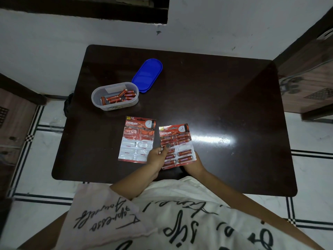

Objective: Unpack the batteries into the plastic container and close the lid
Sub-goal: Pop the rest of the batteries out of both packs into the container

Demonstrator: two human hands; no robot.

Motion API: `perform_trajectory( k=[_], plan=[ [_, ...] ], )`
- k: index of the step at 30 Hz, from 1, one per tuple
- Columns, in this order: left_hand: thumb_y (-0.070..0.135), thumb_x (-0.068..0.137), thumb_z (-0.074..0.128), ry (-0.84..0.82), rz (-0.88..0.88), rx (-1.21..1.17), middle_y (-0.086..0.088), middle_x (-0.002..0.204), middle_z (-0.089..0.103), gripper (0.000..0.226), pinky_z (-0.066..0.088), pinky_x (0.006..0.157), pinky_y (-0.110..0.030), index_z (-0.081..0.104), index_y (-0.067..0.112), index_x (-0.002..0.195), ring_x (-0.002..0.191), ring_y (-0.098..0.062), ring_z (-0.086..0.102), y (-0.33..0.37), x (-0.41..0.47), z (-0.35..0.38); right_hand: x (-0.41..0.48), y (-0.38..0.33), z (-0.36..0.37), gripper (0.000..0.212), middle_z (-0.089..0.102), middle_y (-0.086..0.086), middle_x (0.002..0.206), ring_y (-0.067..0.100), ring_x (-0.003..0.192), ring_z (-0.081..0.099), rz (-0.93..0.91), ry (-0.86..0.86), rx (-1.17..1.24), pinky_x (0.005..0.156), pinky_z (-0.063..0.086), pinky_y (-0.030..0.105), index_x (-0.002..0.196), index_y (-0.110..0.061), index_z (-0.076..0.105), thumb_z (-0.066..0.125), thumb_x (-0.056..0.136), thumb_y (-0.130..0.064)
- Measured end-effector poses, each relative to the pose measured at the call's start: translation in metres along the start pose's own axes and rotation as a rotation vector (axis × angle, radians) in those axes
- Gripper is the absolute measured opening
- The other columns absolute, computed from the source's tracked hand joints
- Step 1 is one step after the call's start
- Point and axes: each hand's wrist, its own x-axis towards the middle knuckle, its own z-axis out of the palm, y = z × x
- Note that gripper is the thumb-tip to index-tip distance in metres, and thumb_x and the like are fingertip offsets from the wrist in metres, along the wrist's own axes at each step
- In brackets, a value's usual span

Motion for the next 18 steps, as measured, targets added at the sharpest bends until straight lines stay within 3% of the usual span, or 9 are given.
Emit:
perform_trajectory(
  k=[2, 6, 8, 12, 16, 18],
  plan=[
    [0.051, 0.091, 0.057, -0.007, 0.002, 0.001, -0.004, 0.090, 0.075, 0.039, 0.056, 0.076, -0.029, 0.071, 0.014, 0.092, 0.083, -0.019, 0.072, 0.000, -0.001, 0.000, 0.001, 0.003, -0.004, 0.017, 0.071, 0.015, 0.091, 0.037, 0.089, 0.066, -0.028, 0.005, -0.056, 0.088, 0.055, 0.050, 0.088, -0.008, 0.069, 0.056, 0.097, -0.003],
    [0.051, 0.092, 0.054, -0.011, -0.003, -0.029, 0.000, 0.089, 0.074, 0.037, 0.051, 0.064, -0.022, 0.070, 0.018, 0.094, 0.078, -0.013, 0.070, 0.004, -0.006, 0.000, -0.001, 0.006, -0.004, 0.020, 0.072, 0.009, 0.083, 0.032, 0.083, 0.067, -0.040, 0.097, -0.056, 0.080, 0.058, 0.042, 0.085, -0.010, 0.069, 0.055, 0.097, -0.001],
    [0.050, 0.095, 0.052, -0.004, -0.015, -0.055, 0.002, 0.086, 0.073, 0.036, 0.048, 0.059, -0.020, 0.069, 0.018, 0.095, 0.075, -0.010, 0.068, 0.007, -0.008, 0.000, -0.002, 0.009, -0.004, 0.012, 0.073, 0.015, 0.097, 0.036, 0.094, 0.068, -0.064, 0.078, -0.068, 0.088, 0.057, 0.044, 0.098, -0.007, 0.069, 0.057, 0.097, -0.007],
    [0.048, 0.095, 0.052, -0.020, -0.042, -0.102, 0.002, 0.086, 0.072, 0.034, 0.048, 0.058, -0.020, 0.068, 0.018, 0.098, 0.074, -0.010, 0.068, 0.009, -0.010, 0.001, -0.005, 0.013, -0.013, 0.025, 0.073, 0.011, 0.112, 0.030, 0.106, 0.068, -0.155, 0.062, -0.117, 0.094, 0.055, 0.043, 0.116, -0.012, 0.067, 0.065, 0.092, -0.019],
    [0.049, 0.095, 0.052, -0.033, -0.044, -0.097, -0.001, 0.092, 0.073, 0.035, 0.051, 0.062, -0.023, 0.068, 0.018, 0.098, 0.077, -0.012, 0.069, 0.009, -0.008, 0.001, -0.005, 0.013, -0.019, 0.025, 0.072, 0.022, 0.108, 0.044, 0.104, 0.066, -0.119, 0.101, -0.001, 0.094, 0.053, 0.056, 0.111, 0.000, 0.066, 0.069, 0.086, 0.001],
    [0.048, 0.095, 0.052, -0.036, -0.048, -0.104, 0.000, 0.091, 0.073, 0.034, 0.051, 0.062, -0.023, 0.068, 0.018, 0.098, 0.077, -0.012, 0.069, 0.009, -0.008, 0.000, -0.006, 0.012, -0.019, 0.027, 0.071, 0.026, 0.108, 0.048, 0.105, 0.065, -0.066, 0.144, 0.088, 0.095, 0.052, 0.060, 0.110, 0.004, 0.065, 0.071, 0.084, 0.002]
  ],
)
